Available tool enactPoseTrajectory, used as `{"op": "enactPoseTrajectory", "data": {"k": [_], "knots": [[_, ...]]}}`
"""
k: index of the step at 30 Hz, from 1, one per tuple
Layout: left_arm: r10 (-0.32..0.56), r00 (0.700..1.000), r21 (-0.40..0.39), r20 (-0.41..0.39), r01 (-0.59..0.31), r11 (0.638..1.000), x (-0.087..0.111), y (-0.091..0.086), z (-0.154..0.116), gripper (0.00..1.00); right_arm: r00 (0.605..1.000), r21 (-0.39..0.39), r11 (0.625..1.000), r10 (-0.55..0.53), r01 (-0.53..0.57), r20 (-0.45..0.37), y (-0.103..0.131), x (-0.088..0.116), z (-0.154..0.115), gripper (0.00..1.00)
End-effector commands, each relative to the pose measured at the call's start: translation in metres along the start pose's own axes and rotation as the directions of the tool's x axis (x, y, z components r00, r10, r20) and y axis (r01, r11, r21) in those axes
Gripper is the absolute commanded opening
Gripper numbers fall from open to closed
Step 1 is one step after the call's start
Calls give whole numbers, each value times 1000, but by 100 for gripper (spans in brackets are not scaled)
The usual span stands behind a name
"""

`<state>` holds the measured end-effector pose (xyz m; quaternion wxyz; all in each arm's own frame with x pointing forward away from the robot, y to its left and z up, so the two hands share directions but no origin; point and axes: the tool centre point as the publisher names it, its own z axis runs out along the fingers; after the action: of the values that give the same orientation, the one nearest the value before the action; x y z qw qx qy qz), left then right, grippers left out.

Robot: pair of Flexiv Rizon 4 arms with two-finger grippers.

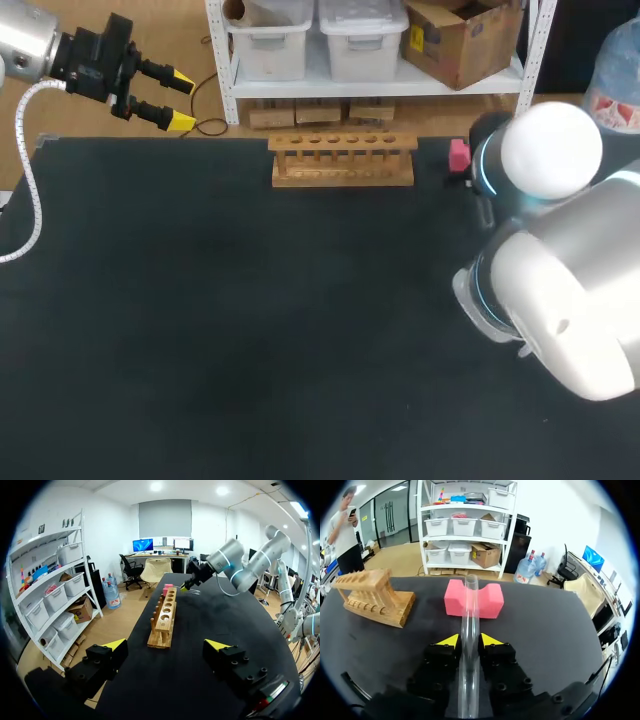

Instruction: Grasp the test tube, adjust it, and insert it.

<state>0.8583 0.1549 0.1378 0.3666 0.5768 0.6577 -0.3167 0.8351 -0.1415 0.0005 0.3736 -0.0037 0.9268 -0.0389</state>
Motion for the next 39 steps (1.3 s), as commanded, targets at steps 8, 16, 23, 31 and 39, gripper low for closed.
{"op": "enactPoseTrajectory", "data": {"k": [8,16,23,31,39], "knots": [[2,1000,-7,1,-2,1000,0,-3,0,100,1000,50,998,28,-28,-1,-1,-15,-36,0],[2,1000,-7,1,-2,1000,0,-3,0,100,999,61,997,38,-38,-3,19,-28,-67,0],[2,1000,-7,1,-2,1000,0,-3,0,100,999,72,997,33,-35,36,43,-43,-89,0],[2,1000,-7,1,-2,1000,0,-3,0,100,997,58,997,45,-48,59,69,-54,-93,0],[2,1000,-7,1,-2,1000,0,-3,0,100,998,2,1000,15,-15,65,108,-62,-87,0]]}}
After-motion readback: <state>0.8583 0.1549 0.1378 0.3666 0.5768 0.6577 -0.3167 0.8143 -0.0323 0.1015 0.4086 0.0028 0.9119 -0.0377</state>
